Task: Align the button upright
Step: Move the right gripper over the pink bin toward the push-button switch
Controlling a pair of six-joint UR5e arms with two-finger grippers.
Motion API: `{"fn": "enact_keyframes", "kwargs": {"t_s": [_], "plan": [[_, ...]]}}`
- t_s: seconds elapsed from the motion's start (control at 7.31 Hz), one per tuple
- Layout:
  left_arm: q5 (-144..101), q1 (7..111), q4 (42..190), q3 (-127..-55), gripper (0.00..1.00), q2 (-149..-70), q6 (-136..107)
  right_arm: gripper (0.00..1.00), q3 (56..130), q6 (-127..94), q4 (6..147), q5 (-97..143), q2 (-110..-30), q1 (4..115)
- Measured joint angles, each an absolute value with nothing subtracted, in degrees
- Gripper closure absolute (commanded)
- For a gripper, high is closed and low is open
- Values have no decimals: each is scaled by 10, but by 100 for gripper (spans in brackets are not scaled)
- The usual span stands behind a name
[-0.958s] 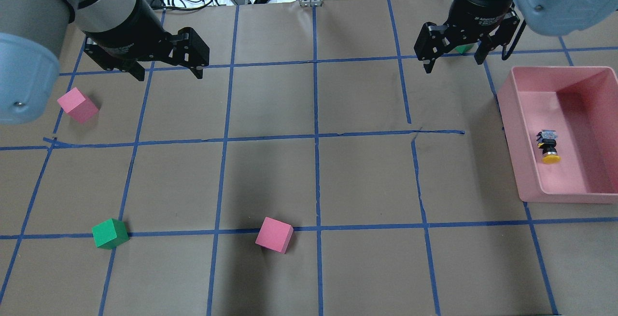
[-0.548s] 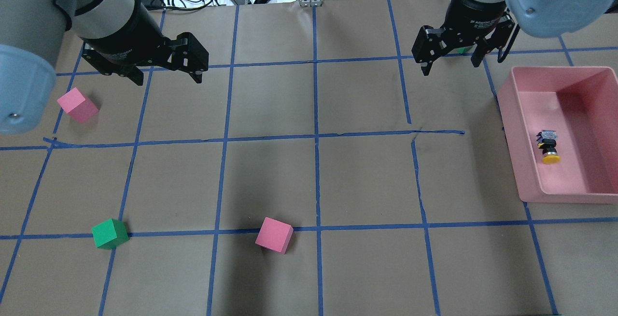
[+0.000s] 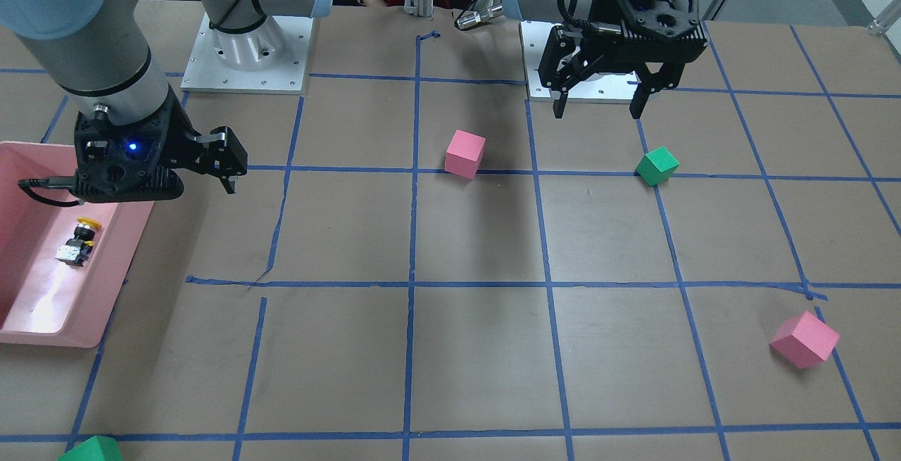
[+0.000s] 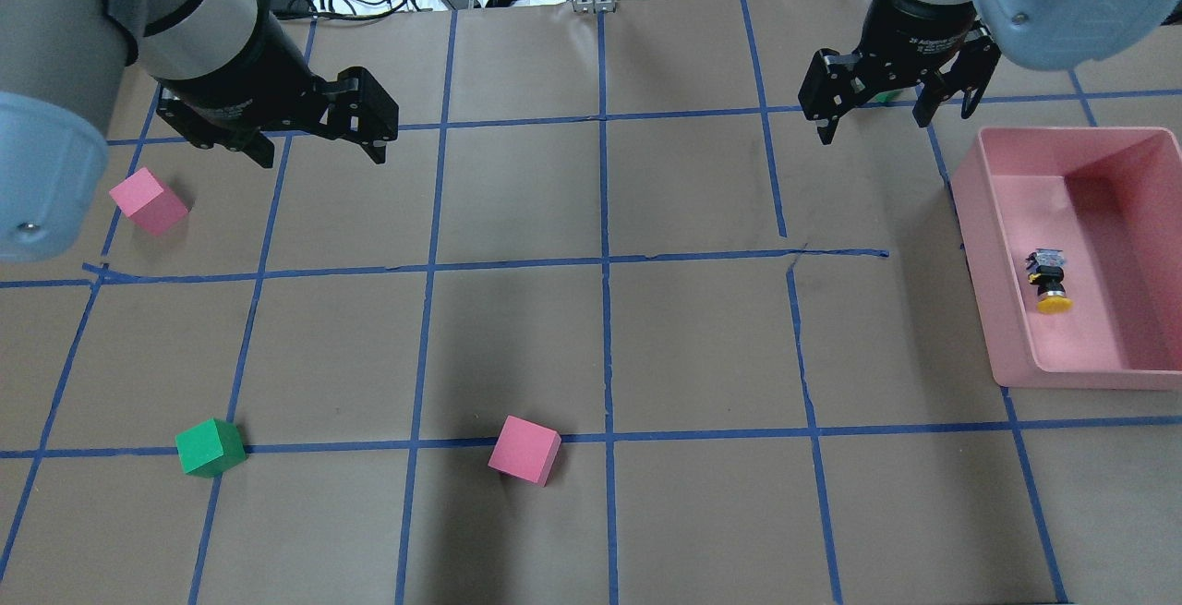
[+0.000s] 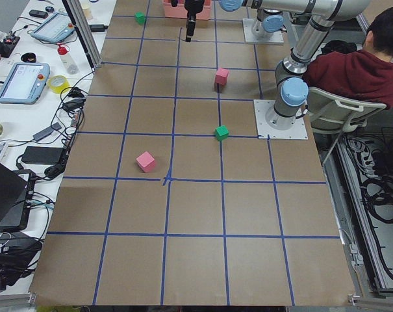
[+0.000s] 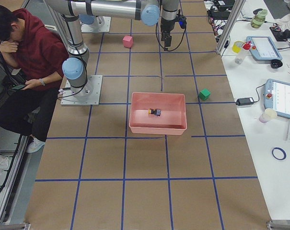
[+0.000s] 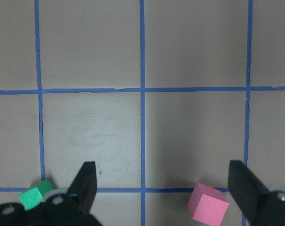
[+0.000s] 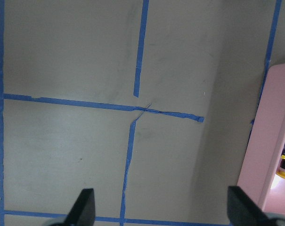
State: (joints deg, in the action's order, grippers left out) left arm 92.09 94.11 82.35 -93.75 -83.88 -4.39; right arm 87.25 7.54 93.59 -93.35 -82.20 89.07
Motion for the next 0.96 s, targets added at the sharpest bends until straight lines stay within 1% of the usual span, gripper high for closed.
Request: {"fn": "enact_keyframes", "kwargs": {"t_s": [0.68, 0.96], "plan": [[920, 943, 824, -943, 0, -839, -44, 0, 873, 84, 942, -967, -819, 879], [920, 943, 824, -944, 0, -838, -44, 0, 874, 105, 942, -966, -816, 831]]}}
